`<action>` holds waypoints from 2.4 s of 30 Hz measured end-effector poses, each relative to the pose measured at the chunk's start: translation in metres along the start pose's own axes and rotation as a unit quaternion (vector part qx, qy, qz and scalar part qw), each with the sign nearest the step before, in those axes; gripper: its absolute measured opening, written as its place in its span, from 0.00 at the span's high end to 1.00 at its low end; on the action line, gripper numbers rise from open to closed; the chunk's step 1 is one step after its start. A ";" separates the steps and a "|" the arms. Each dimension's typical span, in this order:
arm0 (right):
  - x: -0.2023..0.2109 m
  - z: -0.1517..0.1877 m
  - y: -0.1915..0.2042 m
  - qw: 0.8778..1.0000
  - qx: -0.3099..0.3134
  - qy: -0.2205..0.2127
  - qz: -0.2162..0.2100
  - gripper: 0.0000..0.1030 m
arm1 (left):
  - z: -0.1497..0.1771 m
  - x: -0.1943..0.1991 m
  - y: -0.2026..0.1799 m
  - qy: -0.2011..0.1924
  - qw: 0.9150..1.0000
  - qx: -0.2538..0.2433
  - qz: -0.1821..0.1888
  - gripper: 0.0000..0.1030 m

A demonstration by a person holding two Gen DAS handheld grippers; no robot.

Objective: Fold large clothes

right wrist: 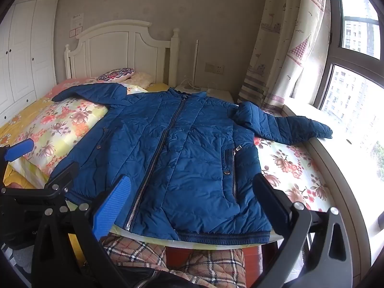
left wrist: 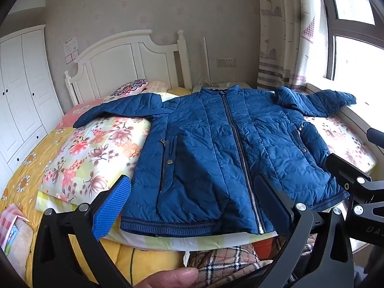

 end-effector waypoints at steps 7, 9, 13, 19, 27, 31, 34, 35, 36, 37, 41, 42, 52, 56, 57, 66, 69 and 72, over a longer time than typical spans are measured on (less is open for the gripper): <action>0.000 0.000 0.001 1.000 0.000 0.000 0.000 0.02 | 0.000 0.000 0.000 0.001 1.000 0.001 0.001 0.04; 0.000 0.000 0.001 1.000 0.000 -0.001 0.000 0.02 | 0.000 0.000 0.000 0.001 1.000 0.001 0.000 0.04; 0.000 0.000 0.002 1.000 0.001 0.000 0.000 0.02 | 0.000 0.000 0.000 0.001 1.000 0.000 0.000 0.04; 0.001 0.000 0.001 1.000 0.000 0.000 0.000 0.02 | 0.000 0.000 0.000 0.003 1.000 0.001 -0.001 0.04; 0.000 0.000 0.002 1.000 0.000 0.000 0.000 0.02 | 0.000 0.000 0.000 0.003 1.000 0.002 -0.001 0.04; 0.000 0.000 0.002 1.000 0.000 0.000 0.000 0.02 | 0.000 0.000 0.000 0.003 1.000 0.002 -0.001 0.04; 0.000 0.000 0.002 1.000 0.000 0.000 0.000 0.02 | 0.000 0.000 0.001 0.004 1.000 0.002 -0.001 0.04; 0.000 0.000 0.002 1.000 0.000 0.000 0.000 0.02 | 0.006 -0.002 0.002 0.004 1.000 0.002 -0.001 0.04; 0.000 0.000 0.002 1.000 0.000 0.000 0.000 0.02 | 0.006 -0.002 0.002 0.004 1.000 0.002 -0.001 0.04; 0.000 0.000 0.002 1.000 0.000 0.000 0.000 0.02 | 0.006 -0.002 0.002 0.004 1.000 0.002 -0.001 0.04; 0.000 0.001 0.002 1.000 0.000 0.000 0.000 0.02 | 0.006 -0.002 0.002 0.005 1.000 0.002 -0.001 0.04; 0.000 0.001 0.002 1.000 0.000 0.000 0.000 0.02 | 0.006 -0.002 0.002 0.005 1.000 0.002 -0.001 0.04; 0.000 0.001 0.002 1.000 0.000 0.001 0.000 0.02 | 0.010 -0.001 0.002 0.006 1.000 0.001 -0.001 0.04; 0.000 0.001 0.001 1.000 0.000 0.000 0.000 0.02 | 0.011 -0.001 0.003 0.007 1.000 0.002 -0.001 0.04; 0.000 0.001 0.001 1.000 0.000 0.000 0.000 0.02 | 0.011 0.000 0.002 0.007 1.000 0.001 -0.001 0.04; 0.000 0.001 0.001 1.000 0.000 0.001 0.000 0.02 | 0.012 0.000 0.002 0.008 1.000 0.001 0.000 0.04; 0.000 0.001 0.000 1.000 0.000 0.001 0.000 0.02 | 0.012 -0.001 0.000 0.009 1.000 0.001 0.000 0.04; -0.002 0.001 -0.001 1.000 -0.001 0.001 -0.001 0.02 | 0.015 -0.005 -0.003 0.013 1.000 0.000 0.002 0.04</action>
Point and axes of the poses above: each gripper's, at about its wrist camera, not at the fingertips, and x roughly against the way its jaws point, y to its left, z to its underside, the point moved 1 cm from there along -x, roughly the way its jaws point, and after that the axes turned 11 degrees about -y, right-handed, at the moved point
